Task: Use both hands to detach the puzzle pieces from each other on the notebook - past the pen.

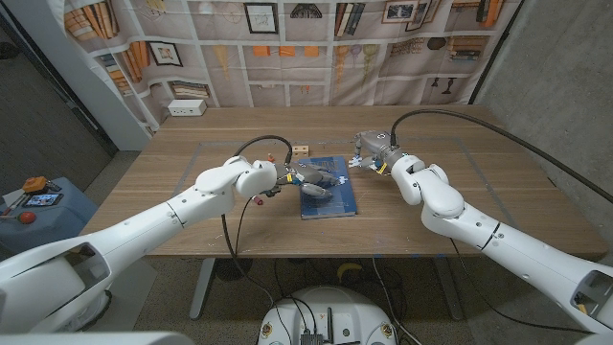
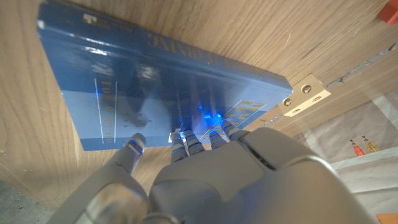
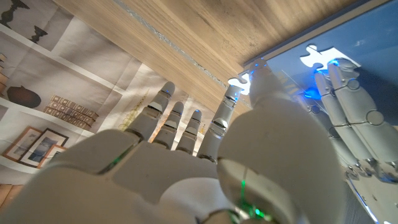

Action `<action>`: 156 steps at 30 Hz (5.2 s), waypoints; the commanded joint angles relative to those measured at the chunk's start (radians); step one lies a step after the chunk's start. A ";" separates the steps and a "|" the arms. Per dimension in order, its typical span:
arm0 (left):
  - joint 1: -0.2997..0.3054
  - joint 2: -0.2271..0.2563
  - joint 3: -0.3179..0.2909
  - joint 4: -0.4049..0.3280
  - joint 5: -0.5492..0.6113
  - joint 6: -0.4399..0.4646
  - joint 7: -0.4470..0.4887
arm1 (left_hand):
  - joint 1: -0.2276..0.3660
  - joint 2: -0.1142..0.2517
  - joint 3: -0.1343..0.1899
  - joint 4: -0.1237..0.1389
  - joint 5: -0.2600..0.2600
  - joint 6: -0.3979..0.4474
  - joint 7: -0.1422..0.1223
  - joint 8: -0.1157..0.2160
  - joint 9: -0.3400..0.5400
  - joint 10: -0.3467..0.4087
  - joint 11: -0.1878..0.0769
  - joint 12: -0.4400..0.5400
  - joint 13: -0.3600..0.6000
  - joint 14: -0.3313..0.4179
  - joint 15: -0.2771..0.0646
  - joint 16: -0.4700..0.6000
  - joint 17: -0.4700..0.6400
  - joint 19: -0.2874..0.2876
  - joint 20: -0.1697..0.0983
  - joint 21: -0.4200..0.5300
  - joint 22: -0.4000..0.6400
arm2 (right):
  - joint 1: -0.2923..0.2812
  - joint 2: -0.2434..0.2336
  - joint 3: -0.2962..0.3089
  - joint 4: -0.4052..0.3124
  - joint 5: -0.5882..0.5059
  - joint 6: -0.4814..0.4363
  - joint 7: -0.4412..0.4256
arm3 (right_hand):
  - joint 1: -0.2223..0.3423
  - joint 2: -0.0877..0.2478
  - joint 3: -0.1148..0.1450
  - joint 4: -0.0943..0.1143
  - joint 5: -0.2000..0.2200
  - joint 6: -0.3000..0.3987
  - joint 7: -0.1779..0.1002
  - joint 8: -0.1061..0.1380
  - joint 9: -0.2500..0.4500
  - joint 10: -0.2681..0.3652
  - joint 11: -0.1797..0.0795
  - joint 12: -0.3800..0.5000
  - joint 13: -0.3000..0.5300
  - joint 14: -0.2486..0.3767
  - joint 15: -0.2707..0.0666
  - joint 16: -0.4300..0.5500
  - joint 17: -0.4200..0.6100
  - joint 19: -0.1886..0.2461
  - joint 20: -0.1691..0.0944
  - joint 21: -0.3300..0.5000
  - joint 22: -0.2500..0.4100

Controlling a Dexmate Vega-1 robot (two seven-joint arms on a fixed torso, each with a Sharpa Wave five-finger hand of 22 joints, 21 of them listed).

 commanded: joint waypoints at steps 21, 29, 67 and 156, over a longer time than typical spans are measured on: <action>-0.011 -0.001 -0.007 0.008 0.027 -0.021 0.014 | 0.007 0.073 0.003 -0.004 -0.003 0.064 0.043 0.010 0.008 0.084 0.013 0.008 0.009 0.010 -0.092 0.001 0.001 -0.112 -0.072 -0.001 0.002 | 0.042 -0.062 0.038 0.047 0.082 -0.013 0.030 | -0.016 0.002 -0.012 0.005 0.001 -0.013 -0.018 -0.015 0.011 -0.007 0.008 -0.009 0.004 -0.009 -0.013 0.002 0.004 -0.005 0.003 -0.001 0.006; -0.004 -0.001 -0.008 -0.003 0.031 -0.018 0.019 | 0.007 0.073 0.004 -0.005 -0.003 0.063 0.042 0.010 0.008 0.083 0.013 0.008 0.009 0.010 -0.094 0.001 0.001 -0.112 -0.072 -0.001 0.002 | 0.061 -0.066 0.027 0.085 0.106 -0.004 0.039 | -0.021 0.004 -0.014 0.007 0.000 -0.018 -0.018 -0.018 0.010 -0.007 0.012 -0.009 0.004 -0.009 -0.012 0.002 0.005 -0.005 0.003 -0.001 0.006; 0.043 0.015 -0.042 -0.061 0.048 0.013 0.069 | 0.007 0.074 0.009 -0.008 -0.003 0.043 0.036 0.005 0.008 0.054 0.008 0.000 0.009 0.004 -0.098 -0.002 0.001 -0.110 -0.074 -0.001 0.002 | 0.138 -0.041 -0.053 0.245 0.156 0.016 0.019 | -0.041 0.007 -0.023 0.012 0.000 -0.043 -0.018 -0.032 0.006 -0.008 0.017 -0.010 0.005 -0.007 -0.013 0.002 0.007 -0.001 -0.001 0.000 0.006; 0.170 0.021 -0.202 -0.105 -0.120 0.271 0.366 | 0.013 0.076 0.018 -0.028 -0.006 0.030 0.019 0.006 0.009 0.043 0.005 0.002 0.009 0.030 -0.104 0.002 0.000 -0.046 -0.096 0.013 0.001 | 0.111 -0.094 0.002 0.229 0.365 0.051 -0.042 | -0.388 -0.077 -0.178 0.093 0.088 -0.612 0.037 -0.335 -0.049 -0.239 0.113 -0.016 0.009 -0.160 0.098 -0.065 0.019 -0.124 0.060 -0.007 0.007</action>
